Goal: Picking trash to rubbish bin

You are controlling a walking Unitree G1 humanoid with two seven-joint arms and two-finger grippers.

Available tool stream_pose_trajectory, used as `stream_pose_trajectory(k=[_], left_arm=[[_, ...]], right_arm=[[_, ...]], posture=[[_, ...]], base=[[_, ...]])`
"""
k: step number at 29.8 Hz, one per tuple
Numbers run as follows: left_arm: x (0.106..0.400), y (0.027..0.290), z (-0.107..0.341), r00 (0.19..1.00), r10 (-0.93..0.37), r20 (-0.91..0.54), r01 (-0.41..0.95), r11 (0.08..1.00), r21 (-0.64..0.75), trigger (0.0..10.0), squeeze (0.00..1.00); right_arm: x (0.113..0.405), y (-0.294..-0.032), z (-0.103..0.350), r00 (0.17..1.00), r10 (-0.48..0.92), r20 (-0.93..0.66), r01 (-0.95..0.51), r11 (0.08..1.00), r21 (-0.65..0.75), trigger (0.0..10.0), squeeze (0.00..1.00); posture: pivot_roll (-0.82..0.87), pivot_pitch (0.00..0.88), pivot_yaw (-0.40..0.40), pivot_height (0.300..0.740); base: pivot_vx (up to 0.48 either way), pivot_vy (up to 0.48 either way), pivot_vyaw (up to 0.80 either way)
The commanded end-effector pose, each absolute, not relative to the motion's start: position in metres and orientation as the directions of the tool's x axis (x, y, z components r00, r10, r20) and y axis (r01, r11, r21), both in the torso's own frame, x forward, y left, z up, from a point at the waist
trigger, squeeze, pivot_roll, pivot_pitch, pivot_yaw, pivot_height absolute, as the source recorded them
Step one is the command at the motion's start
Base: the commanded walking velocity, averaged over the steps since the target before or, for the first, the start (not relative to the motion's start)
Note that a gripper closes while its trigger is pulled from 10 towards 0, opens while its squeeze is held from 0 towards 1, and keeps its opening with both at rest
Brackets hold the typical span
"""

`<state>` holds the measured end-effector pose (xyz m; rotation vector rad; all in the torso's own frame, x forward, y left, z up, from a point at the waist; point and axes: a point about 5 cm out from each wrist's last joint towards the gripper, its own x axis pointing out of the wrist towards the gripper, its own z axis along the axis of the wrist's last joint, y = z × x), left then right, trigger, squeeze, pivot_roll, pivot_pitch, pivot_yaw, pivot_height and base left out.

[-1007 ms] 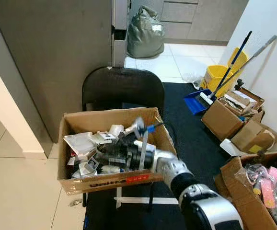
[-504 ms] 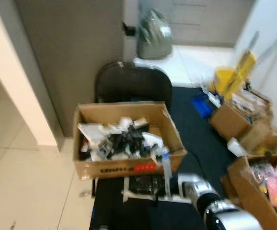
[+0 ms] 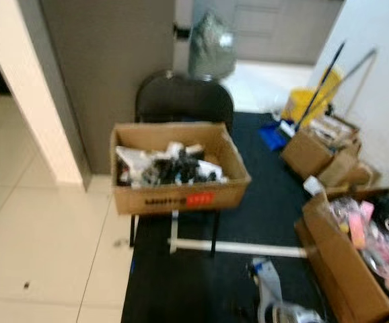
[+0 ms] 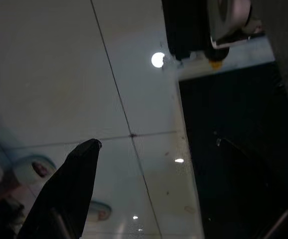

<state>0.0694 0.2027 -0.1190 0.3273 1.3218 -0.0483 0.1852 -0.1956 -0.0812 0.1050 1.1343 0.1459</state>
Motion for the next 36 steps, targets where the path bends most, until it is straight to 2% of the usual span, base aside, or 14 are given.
stream_pose_trajectory(k=[1, 6, 8, 13, 18, 36], left_arm=[[0.082, 0.198, -0.117, 0.299, 0.135, -0.945, 0.23, 0.951, 0.208, 10.0, 0.0], [0.082, 0.199, -0.117, 0.297, 0.135, -0.945, 0.234, 0.95, 0.209, 10.0, 0.0], [0.079, 0.197, -0.118, 0.292, 0.13, -0.948, 0.243, 0.948, 0.205, 10.0, 0.0], [0.078, 0.196, -0.118, 0.289, 0.125, -0.949, 0.252, 0.946, 0.201, 10.0, 0.0], [0.079, 0.196, -0.118, 0.29, 0.122, -0.949, 0.265, 0.943, 0.201, 10.0, 0.0], [0.083, 0.193, -0.118, 0.3, 0.115, -0.947, 0.27, 0.942, 0.2, 10.0, 0.0]], right_arm=[[0.158, -0.209, -0.092, 0.334, 0.093, -0.938, -0.055, 0.995, 0.079, 10.0, 0.0], [0.147, -0.211, -0.096, 0.302, 0.066, -0.951, -0.071, 0.996, 0.047, 10.0, 0.0], [0.143, -0.209, -0.098, 0.28, 0.056, -0.958, -0.126, 0.992, 0.021, 10.0, 0.0], [0.146, -0.209, -0.097, 0.292, 0.042, -0.955, -0.137, 0.991, 0.002, 10.0, 0.0], [0.153, -0.213, -0.094, 0.312, 0.015, -0.95, -0.219, 0.974, -0.056, 10.0, 0.0], [0.151, -0.22, -0.094, 0.307, -0.027, -0.951, -0.245, 0.964, -0.106, 10.0, 0.0]], posture=[[0.12, 0.018, -0.036, 0.74], [0.11, 0.023, -0.032, 0.74], [0.1, 0.029, -0.024, 0.74], [0.09, 0.033, -0.016, 0.74], [0.08, 0.035, -0.005, 0.74], [0.07, 0.044, -0.015, 0.74]], base=[[-0.405, 0.0, 0.0], [-0.4, 0.0, 0.0], [-0.401, 0.0, 0.0], [-0.398, 0.0, 0.0], [-0.396, 0.0, 0.0], [-0.393, 0.0, 0.0]])
